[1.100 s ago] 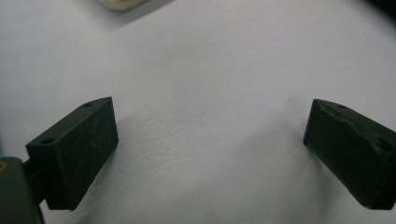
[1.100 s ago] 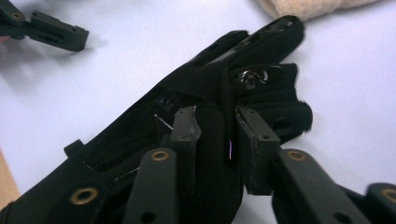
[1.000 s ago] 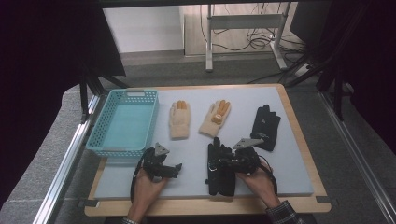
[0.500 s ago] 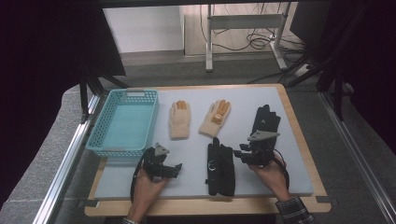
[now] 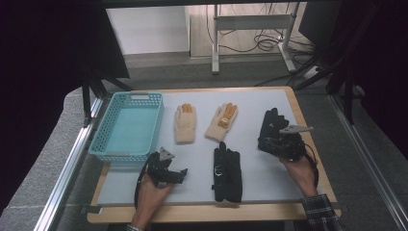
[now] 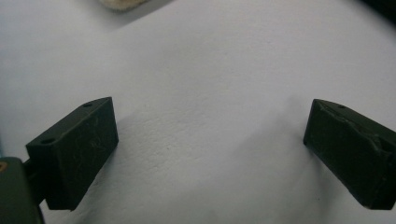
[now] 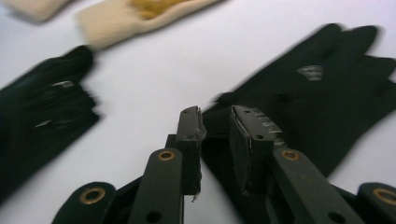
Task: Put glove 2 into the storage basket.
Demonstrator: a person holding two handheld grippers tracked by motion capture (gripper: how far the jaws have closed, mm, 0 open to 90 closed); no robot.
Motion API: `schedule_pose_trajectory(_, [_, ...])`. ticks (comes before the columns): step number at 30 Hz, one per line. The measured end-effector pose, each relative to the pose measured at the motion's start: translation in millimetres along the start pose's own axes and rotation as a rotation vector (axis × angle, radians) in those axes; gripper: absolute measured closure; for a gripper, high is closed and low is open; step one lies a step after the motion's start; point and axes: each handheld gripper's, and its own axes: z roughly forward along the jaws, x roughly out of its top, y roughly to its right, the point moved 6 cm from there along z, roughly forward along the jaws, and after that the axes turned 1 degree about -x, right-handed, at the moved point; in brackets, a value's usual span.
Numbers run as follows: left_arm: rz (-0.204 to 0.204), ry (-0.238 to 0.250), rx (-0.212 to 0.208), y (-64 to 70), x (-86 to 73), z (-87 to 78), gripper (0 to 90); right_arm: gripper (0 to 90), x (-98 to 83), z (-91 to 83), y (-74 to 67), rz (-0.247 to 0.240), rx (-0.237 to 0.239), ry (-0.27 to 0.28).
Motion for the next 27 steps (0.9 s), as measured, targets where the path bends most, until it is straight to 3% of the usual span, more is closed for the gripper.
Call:
schedule_pose_trajectory(3, [0.000, 0.000, 0.000, 0.0, 0.0, 0.0, 3.5, 71.7, 5.2, 3.5, 20.1, 0.009, -0.041, 0.002])
schedule_pose_trajectory(9, [0.000, 0.000, -0.001, 0.0, 0.0, 0.1, 3.5, 53.1, 15.7, 18.5, 48.8, 0.010, -0.120, -0.004])
schedule_pose_trajectory(16, [-0.001, 0.000, -0.001, 0.0, 0.0, 0.1, 3.5, 36.7, 17.4, 42.7, 67.2, 0.018, -0.135, -0.028])
schedule_pose_trajectory(19, [0.000, 0.000, -0.001, 0.0, 0.0, 0.0, 3.5, 32.9, 13.9, 53.1, 72.1, 0.023, -0.118, -0.046])
schedule_pose_trajectory(23, [-0.001, 0.000, -0.001, 0.0, 0.0, 0.1, 3.5, 33.4, 7.4, 65.1, 75.5, 0.027, -0.108, -0.073])
schedule_pose_trajectory(25, [-0.001, 0.000, -0.001, 0.1, 0.0, 0.1, 3.5, 39.3, 6.2, 65.7, 74.7, 0.067, -0.094, -0.068])
schedule_pose_trajectory(26, [-0.001, 0.000, -0.001, 0.1, 0.0, 0.1, 3.5, 47.8, 6.2, 64.3, 72.0, 0.073, -0.098, -0.069])
schedule_pose_trajectory(27, [-0.001, 0.000, -0.001, 0.1, 0.0, 0.1, 3.5, 47.8, 6.2, 64.3, 72.0, 0.073, -0.098, -0.069])
